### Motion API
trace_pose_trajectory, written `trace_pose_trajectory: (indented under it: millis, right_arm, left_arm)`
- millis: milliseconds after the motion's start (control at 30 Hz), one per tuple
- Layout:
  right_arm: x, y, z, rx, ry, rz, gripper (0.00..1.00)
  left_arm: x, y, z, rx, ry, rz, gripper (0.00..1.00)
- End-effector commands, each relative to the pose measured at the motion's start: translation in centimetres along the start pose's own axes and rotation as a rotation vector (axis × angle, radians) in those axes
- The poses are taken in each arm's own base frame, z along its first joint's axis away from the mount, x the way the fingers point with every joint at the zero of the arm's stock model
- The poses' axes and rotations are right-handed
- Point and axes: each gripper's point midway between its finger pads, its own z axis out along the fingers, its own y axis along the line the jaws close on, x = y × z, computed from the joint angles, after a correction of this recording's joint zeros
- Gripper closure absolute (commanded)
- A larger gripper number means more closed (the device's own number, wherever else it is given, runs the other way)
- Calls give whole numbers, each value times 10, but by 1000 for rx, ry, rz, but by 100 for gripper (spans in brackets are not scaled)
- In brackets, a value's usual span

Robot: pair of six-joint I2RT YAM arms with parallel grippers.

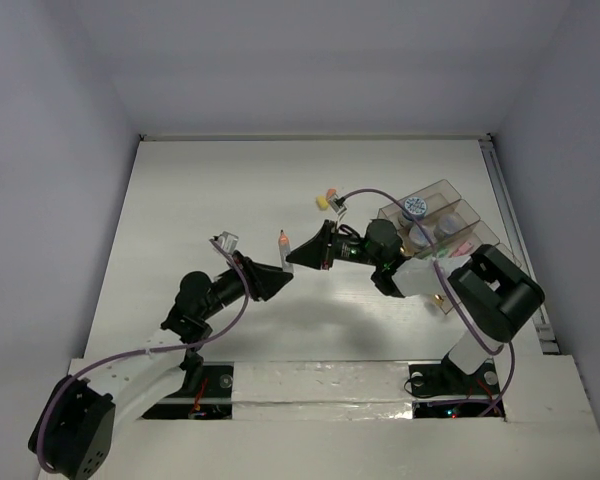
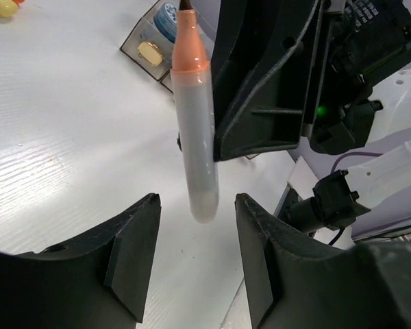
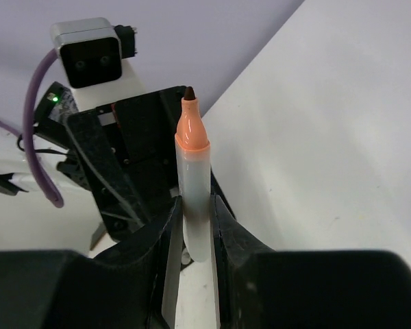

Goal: Sort the stationery into containers
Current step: Pick up the pen from the center of the board.

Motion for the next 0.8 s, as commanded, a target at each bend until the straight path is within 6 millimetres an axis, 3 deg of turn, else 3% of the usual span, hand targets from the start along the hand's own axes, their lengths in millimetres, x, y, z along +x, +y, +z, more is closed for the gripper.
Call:
trace_pose_trajectory:
  millis: [0,300,400,567,700,767]
  right_arm:
    - [-15,28,2,-128,-48,-14,100]
    - [-3,21,8,-153,-22,35,100]
    - [2,20,10,-158,-10,46,100]
    - [1,18,11,-159,-25,62,100]
    - [-6,15,12,-133,-64,60,100]
    - [-8,15,13,-119,-64,62,92]
  left_arm:
    - [-27,-27,10,110,-68,85,56]
    - [-32,-28,16,119,-81,85,63]
    - [-33,-27,17,117,-84,83,69]
    - [-27,-25,19,123,-58,78,99]
    - [-26,-24,18,120,-57,78,100]
    - [-25,-23,17,111,-58,83,100]
